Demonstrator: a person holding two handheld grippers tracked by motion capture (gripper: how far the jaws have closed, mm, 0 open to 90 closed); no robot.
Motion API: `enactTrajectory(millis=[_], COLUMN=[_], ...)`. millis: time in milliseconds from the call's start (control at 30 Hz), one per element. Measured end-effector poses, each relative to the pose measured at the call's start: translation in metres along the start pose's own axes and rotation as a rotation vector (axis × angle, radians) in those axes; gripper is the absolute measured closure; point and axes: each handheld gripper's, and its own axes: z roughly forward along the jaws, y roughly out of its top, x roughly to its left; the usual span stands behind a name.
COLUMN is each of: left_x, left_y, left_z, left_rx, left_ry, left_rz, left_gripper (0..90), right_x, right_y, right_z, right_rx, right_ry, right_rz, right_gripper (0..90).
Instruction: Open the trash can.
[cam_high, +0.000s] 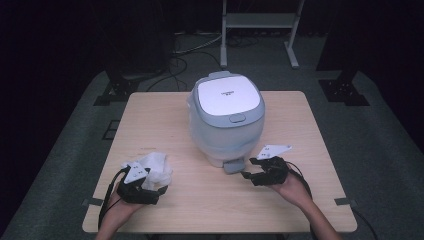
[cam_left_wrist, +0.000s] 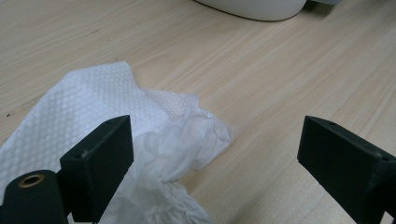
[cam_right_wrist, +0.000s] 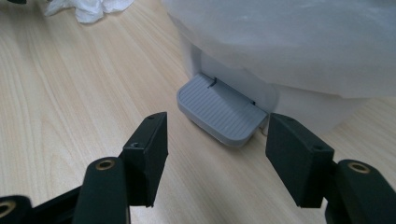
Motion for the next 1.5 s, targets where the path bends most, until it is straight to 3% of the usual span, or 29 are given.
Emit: enactTrajectory(millis=[500, 1167, 1500], left_x=[0.000, 0.001, 0.001], left_y=[0.000, -0.002, -0.002], left_z=[-0.001, 0.000, 0.000], left_rx=[-0.001, 0.006, 0.008], left_ry=[0.002, 0.002, -0.002], left_rz=[-0.001, -0.001, -0.003], left_gripper=[9.8, 9.8, 9.8], right_x=[0.003, 0.006, 0.007], right_y=[0.005, 0.013, 0.016], right_z=[0.008, 0.030, 0.043], right_rx=[0.007, 0.039, 0.050], right_ry=[0.007, -0.045, -0.051], right_rz=[-0.023, -0.048, -0.058], right_gripper=[49.1, 73.0, 76.4])
